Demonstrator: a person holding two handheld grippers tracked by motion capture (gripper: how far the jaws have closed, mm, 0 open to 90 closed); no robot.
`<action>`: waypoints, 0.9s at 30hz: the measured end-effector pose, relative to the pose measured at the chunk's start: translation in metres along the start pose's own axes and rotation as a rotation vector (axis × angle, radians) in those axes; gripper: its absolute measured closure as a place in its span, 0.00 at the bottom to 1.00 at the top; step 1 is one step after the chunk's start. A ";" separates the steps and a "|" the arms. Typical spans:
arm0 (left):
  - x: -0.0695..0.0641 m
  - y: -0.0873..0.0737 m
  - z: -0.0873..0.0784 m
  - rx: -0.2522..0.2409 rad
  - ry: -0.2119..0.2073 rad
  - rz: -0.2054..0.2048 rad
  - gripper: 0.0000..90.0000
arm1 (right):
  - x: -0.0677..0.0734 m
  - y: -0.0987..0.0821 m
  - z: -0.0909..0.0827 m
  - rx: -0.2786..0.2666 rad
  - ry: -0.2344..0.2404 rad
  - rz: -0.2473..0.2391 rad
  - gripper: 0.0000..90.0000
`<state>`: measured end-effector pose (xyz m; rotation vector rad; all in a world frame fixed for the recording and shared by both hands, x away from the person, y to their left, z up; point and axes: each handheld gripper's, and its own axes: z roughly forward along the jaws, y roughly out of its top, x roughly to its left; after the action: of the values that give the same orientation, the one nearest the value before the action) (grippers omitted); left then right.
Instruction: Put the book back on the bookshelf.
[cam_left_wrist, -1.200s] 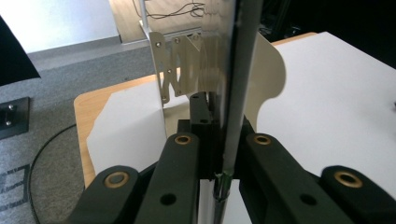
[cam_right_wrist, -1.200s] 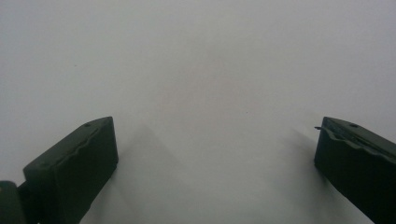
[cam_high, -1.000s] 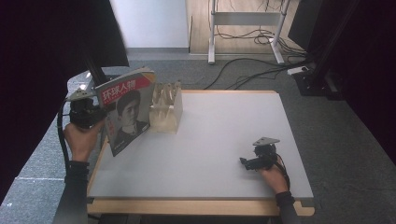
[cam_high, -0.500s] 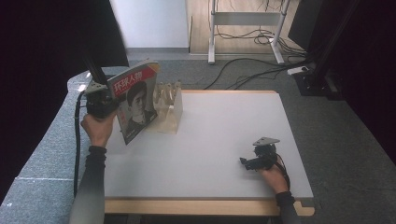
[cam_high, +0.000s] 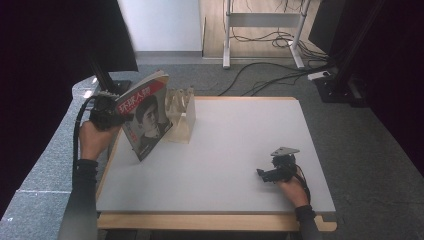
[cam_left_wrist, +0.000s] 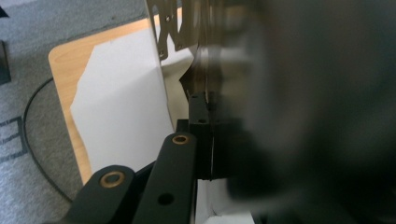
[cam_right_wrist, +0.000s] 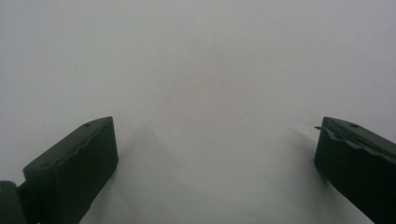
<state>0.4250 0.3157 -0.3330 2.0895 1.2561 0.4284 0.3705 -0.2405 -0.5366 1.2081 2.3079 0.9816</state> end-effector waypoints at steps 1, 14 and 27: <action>0.001 -0.001 0.000 -0.031 -0.001 -0.009 0.96 | 0.000 0.000 0.000 0.000 0.000 0.000 0.00; 0.006 0.001 0.027 -0.240 0.015 -0.091 0.96 | 0.000 0.000 0.000 0.000 0.001 -0.001 0.00; 0.016 -0.011 0.033 -0.219 0.110 -0.086 0.75 | 0.000 0.000 0.000 0.000 0.000 0.002 0.00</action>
<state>0.4451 0.3213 -0.3654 1.8434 1.2942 0.6202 0.3704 -0.2404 -0.5367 1.2107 2.3076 0.9819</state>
